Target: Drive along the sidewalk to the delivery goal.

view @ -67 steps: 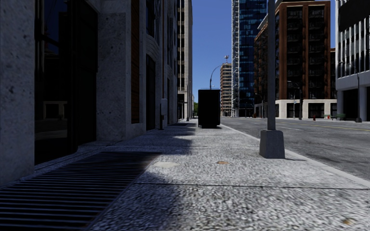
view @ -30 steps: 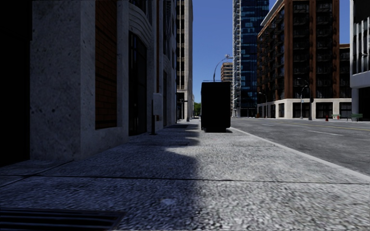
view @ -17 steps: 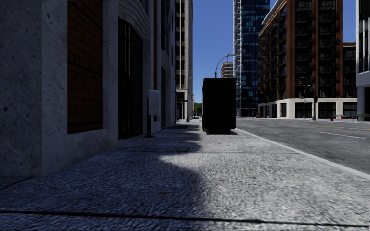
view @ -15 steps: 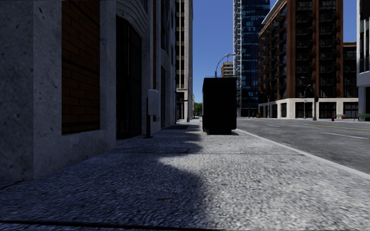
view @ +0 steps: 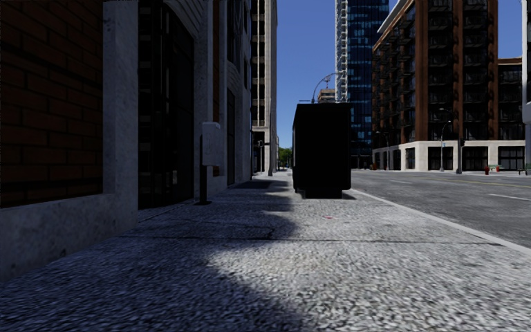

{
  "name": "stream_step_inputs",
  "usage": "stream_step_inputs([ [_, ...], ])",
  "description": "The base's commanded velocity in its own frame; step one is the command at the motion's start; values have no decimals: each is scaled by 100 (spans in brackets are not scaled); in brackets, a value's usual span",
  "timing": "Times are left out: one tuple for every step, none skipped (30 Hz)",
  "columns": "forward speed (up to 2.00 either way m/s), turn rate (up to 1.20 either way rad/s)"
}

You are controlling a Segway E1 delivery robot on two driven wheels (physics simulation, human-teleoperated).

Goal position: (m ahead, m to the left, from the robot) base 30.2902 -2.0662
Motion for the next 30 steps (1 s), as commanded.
stream_step_inputs([
  [200,0],
  [200,0],
  [200,0],
  [200,0],
  [200,0],
  [200,0],
  [200,0],
  [200,0],
  [200,0],
  [200,0],
  [200,0],
  [200,0],
  [200,0],
  [200,0],
  [200,0],
  [200,0],
  [200,0],
  [200,0],
  [200,0],
  [200,0],
  [200,0],
  [200,0],
  [200,0],
  [200,0],
  [200,0],
  [200,0],
  [200,0],
  [200,0],
  [200,0],
  [200,0],
])
